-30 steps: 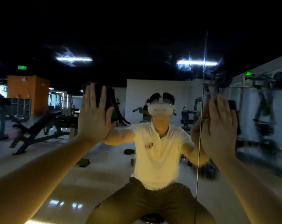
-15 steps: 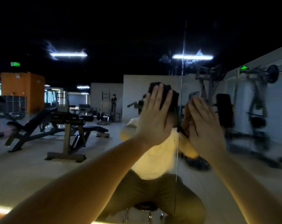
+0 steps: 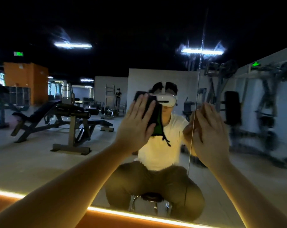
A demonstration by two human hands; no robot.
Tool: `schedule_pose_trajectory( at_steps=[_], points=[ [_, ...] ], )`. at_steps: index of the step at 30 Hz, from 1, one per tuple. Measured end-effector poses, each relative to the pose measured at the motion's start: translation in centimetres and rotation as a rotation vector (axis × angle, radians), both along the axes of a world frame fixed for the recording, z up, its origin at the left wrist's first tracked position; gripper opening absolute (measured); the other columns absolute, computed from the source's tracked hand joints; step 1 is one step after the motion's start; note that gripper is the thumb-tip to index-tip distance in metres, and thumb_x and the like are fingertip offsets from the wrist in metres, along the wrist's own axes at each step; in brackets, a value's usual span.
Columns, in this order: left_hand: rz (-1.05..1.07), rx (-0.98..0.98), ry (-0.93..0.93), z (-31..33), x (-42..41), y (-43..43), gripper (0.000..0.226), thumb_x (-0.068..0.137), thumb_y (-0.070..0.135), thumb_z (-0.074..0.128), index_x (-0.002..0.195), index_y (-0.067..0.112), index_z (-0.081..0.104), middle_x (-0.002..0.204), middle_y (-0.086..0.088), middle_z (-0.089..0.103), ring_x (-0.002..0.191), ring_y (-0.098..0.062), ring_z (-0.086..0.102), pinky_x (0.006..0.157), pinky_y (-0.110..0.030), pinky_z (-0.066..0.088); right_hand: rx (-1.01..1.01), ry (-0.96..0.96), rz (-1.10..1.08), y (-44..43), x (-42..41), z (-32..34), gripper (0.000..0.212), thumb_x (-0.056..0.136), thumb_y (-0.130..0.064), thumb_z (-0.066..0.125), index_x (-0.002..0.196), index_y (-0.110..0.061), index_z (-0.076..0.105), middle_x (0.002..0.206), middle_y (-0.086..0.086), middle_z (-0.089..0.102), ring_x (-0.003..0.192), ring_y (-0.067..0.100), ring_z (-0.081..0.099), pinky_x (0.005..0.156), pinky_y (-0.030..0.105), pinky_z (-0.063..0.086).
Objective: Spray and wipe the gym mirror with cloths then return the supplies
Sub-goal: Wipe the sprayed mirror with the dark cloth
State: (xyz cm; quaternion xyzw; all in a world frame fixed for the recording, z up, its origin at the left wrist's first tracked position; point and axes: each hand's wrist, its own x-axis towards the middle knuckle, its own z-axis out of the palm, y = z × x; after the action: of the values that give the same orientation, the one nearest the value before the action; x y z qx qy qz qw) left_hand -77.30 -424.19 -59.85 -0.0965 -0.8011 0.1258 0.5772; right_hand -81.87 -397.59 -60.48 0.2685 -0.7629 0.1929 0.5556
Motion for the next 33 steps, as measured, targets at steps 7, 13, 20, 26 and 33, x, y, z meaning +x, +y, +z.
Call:
schedule_pose_trajectory(
  at_steps=[7, 13, 20, 26, 33],
  points=[
    [0.181, 0.278, 0.013, -3.9, 3.8, -8.6, 0.073, 0.109, 0.046, 0.029, 0.164, 0.001, 0.010, 0.171, -0.026, 0.005, 0.161, -0.037, 0.002, 0.129, -0.055, 0.012, -0.039, -0.035, -0.020, -0.5, 0.1, -1.2, 0.061, 0.096, -0.022, 0.042, 0.154, -0.006, 0.041, 0.168, 0.016, 0.025, 0.157, 0.031, 0.022, 0.123, 0.059, 0.026],
    [0.072, 0.278, 0.035, -3.8, 1.2, -2.7, 0.074, 0.108, 0.041, 0.036, 0.165, 0.001, 0.008, 0.171, -0.028, 0.002, 0.160, -0.039, -0.001, 0.129, -0.057, 0.008, -0.073, -0.040, -0.042, 0.9, 0.7, -4.0, 0.059, 0.099, -0.029, 0.034, 0.154, -0.008, 0.044, 0.168, 0.016, 0.027, 0.156, 0.033, 0.022, 0.124, 0.057, 0.021],
    [-0.087, 0.264, 0.016, -2.4, -2.4, 9.9, 0.070, 0.111, 0.044, 0.030, 0.166, 0.007, 0.009, 0.172, -0.021, -0.001, 0.161, -0.034, -0.006, 0.130, -0.047, -0.005, -0.014, -0.062, 0.031, 3.4, 0.4, -5.8, 0.057, 0.103, -0.031, 0.028, 0.152, -0.009, 0.048, 0.168, 0.011, 0.027, 0.157, 0.029, 0.021, 0.118, 0.064, 0.031],
    [-0.163, 0.188, -0.029, -6.3, -3.6, 14.5, 0.065, 0.111, 0.036, 0.035, 0.166, 0.007, 0.013, 0.173, -0.018, 0.001, 0.161, -0.029, -0.006, 0.131, -0.049, 0.002, -0.063, -0.094, 0.092, 4.2, -0.3, -8.9, 0.055, 0.100, -0.018, 0.034, 0.153, -0.012, 0.046, 0.169, 0.007, 0.027, 0.158, 0.024, 0.018, 0.119, 0.062, 0.030],
    [-0.078, 0.009, -0.134, -12.5, -2.7, 12.5, 0.067, 0.112, 0.039, 0.031, 0.165, 0.009, 0.004, 0.172, -0.019, -0.002, 0.161, -0.031, -0.006, 0.130, -0.047, -0.003, -0.120, -0.092, 0.092, 2.9, 0.3, -11.9, 0.052, 0.101, -0.019, 0.036, 0.150, -0.009, 0.051, 0.168, 0.011, 0.029, 0.158, 0.026, 0.018, 0.121, 0.061, 0.029]
  ],
)
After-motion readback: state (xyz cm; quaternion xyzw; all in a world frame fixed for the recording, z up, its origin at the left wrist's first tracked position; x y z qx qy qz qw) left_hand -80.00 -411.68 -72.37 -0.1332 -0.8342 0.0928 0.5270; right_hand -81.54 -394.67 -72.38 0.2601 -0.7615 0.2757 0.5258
